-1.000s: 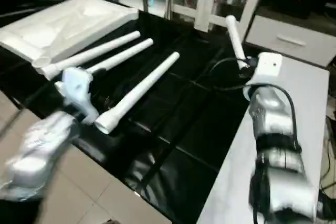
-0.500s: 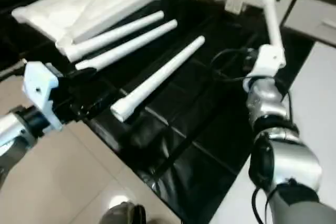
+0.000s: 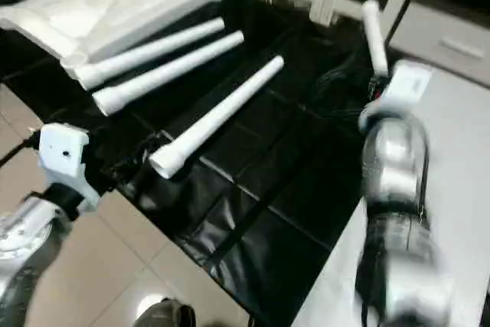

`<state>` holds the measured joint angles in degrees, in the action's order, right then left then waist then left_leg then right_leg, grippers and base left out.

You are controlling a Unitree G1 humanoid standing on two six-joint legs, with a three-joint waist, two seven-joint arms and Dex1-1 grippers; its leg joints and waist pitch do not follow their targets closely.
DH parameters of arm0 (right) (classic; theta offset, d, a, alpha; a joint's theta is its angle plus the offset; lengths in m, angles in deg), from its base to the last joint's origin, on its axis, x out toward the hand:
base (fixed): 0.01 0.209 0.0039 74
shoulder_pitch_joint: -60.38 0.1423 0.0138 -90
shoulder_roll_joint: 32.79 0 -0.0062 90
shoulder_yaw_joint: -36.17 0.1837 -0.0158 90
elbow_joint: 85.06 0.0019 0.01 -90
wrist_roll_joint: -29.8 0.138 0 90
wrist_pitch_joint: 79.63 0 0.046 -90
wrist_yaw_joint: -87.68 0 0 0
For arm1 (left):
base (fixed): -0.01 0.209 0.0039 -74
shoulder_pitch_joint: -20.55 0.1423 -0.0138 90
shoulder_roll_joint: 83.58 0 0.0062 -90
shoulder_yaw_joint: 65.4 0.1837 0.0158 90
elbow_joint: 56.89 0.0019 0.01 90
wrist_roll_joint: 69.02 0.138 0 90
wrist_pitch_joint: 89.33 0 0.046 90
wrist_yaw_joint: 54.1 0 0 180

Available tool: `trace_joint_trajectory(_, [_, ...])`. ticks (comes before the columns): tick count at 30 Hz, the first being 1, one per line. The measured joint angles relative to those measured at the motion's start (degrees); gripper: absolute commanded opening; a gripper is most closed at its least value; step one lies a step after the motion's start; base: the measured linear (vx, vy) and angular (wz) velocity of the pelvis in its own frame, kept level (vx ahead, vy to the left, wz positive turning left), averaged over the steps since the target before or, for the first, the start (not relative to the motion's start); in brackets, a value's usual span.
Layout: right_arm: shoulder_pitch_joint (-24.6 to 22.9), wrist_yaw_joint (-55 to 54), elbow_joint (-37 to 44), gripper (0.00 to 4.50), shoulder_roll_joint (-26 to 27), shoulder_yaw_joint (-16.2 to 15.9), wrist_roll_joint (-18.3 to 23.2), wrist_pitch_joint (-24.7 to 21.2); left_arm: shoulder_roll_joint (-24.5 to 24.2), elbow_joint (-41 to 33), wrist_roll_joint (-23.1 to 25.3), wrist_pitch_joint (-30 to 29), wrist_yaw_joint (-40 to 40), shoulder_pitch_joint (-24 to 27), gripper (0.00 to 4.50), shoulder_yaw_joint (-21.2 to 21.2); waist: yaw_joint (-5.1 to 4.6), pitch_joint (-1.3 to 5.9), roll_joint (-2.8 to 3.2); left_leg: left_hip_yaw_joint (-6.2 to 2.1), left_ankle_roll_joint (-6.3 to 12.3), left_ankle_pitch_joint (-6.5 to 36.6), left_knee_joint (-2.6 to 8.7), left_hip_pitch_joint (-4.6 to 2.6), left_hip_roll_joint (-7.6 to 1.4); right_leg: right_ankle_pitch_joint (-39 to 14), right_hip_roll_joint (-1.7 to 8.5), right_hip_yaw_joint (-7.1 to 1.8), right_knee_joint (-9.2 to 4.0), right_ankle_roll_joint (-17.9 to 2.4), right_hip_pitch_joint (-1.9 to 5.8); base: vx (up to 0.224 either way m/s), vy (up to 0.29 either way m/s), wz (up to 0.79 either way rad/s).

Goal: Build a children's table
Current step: Move to table

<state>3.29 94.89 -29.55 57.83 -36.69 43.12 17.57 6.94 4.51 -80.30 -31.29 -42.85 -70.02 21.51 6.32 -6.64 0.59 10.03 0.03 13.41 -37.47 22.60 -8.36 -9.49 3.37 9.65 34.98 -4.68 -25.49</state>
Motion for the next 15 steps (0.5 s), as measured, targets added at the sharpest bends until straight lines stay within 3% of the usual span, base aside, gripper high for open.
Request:
trace_joint_trajectory(3, [-12.3,-3.5,18.7,4.01,2.7,-3.4,0.8,-9.0,0.3,2.2,0.6,1.3,-0.4,-0.1,3.96,-0.5,-0.36,0.07,0.11,0.01,-0.61,0.0,0.17,-1.03,-0.04,0.0,-0.05,0.02,-0.34,0.2,1.10,0.000,0.000,0.00])
trace_joint_trajectory(6, [-19.0,-6.9,30.7,4.01,3.6,-3.3,2.9,-14.8,2.8,4.4,1.3,1.9,-2.5,-1.1,3.96,-0.7,-1.53,0.37,0.75,0.03,-0.99,-0.2,1.35,-2.31,-0.19,0.2,-0.16,0.66,-2.61,0.6,2.94,0.000,0.000,0.00])
trace_joint_trajectory(7, [-19.7,-7.5,32.8,4.01,4.0,-3.3,3.3,-15.6,3.3,5.2,1.5,2.1,-3.1,-1.3,3.96,-0.6,-2.37,0.50,0.95,0.03,-0.98,-0.2,1.67,-2.76,-0.29,0.3,-0.18,1.05,-3.46,0.8,3.64,0.000,0.000,0.00])
trace_joint_trajectory(8, [-20.5,-8.1,35.0,4.01,4.4,-3.2,3.6,-16.7,3.7,6.2,1.8,2.7,-3.7,-1.8,3.96,-0.1,-3.15,0.70,1.36,-0.01,-0.96,-0.2,1.78,-2.99,-0.64,0.5,-0.18,1.80,-4.37,1.0,4.35,-0.037,0.054,-0.02])
trace_joint_trajectory(9, [-21.9,-8.4,38.3,4.01,5.2,-3.0,3.9,-18.0,4.5,7.5,2.3,3.7,-4.3,-2.7,3.96,0.6,-3.72,0.81,1.72,0.01,-0.96,-0.2,1.88,-3.04,-1.14,-0.2,-0.23,2.15,-4.37,2.0,5.02,-0.037,0.054,-0.02])
trace_joint_trajectory(10, [-23.1,-8.4,40.4,4.01,5.8,-3.2,3.9,-19.0,5.0,8.4,2.5,4.4,-4.5,-3.3,3.96,1.2,-3.88,0.74,1.64,0.07,-0.97,-0.2,1.73,-3.18,-1.11,-2.4,-0.17,0.59,-0.97,2.9,4.88,-0.083,0.032,0.00])
trace_joint_trajectory(11, [-24.5,-8.5,41.6,4.01,6.2,-3.2,3.9,-19.7,5.4,9.3,2.7,4.9,-4.5,-4.1,3.96,2.0,-4.24,0.96,1.27,1.24,-1.00,-0.2,1.56,-3.44,-1.04,-3.8,0.35,-2.23,1.86,2.7,5.05,0.000,0.000,0.00])
trace_joint_trajectory(12, [-24.5,-8.7,41.7,4.01,6.2,-3.2,3.8,-20.7,6.1,9.7,2.9,5.5,-4.5,-4.4,3.96,2.9,-4.57,1.63,-0.45,2.11,-1.02,-0.2,1.45,-3.99,-0.64,-3.8,1.32,-3.85,2.65,3.8,5.04,0.000,0.000,0.00])
trace_joint_trajectory(13, [-24.5,-9.2,42.5,4.01,5.9,-3.1,3.9,-22.5,7.1,10.4,3.3,5.9,-4.5,-4.6,3.96,4.1,-4.36,1.76,-0.23,1.39,-1.17,-0.1,1.26,-3.89,0.04,-4.1,1.25,-4.26,2.55,3.6,4.45,0.000,0.000,0.00])
trace_joint_trajectory(14, [-25.0,-9.9,44.3,4.01,5.6,-3.1,4.1,-24.2,7.6,11.0,3.4,6.0,-4.3,-4.8,3.96,5.3,-4.19,1.92,0.39,0.70,-1.16,-0.1,1.25,-3.51,0.31,-4.2,1.18,-4.18,2.30,3.6,4.43,0.011,-0.005,-0.21])
trace_joint_trajectory(15, [-25.8,-10.5,46.5,4.01,5.2,-3.0,4.3,-26.0,8.1,11.4,3.6,6.0,-4.1,-5.0,3.96,6.3,-4.12,2.18,1.46,-0.02,-1.22,-0.2,1.32,-2.64,0.62,-4.1,0.97,-4.14,2.00,3.6,4.29,0.011,-0.005,-0.21])
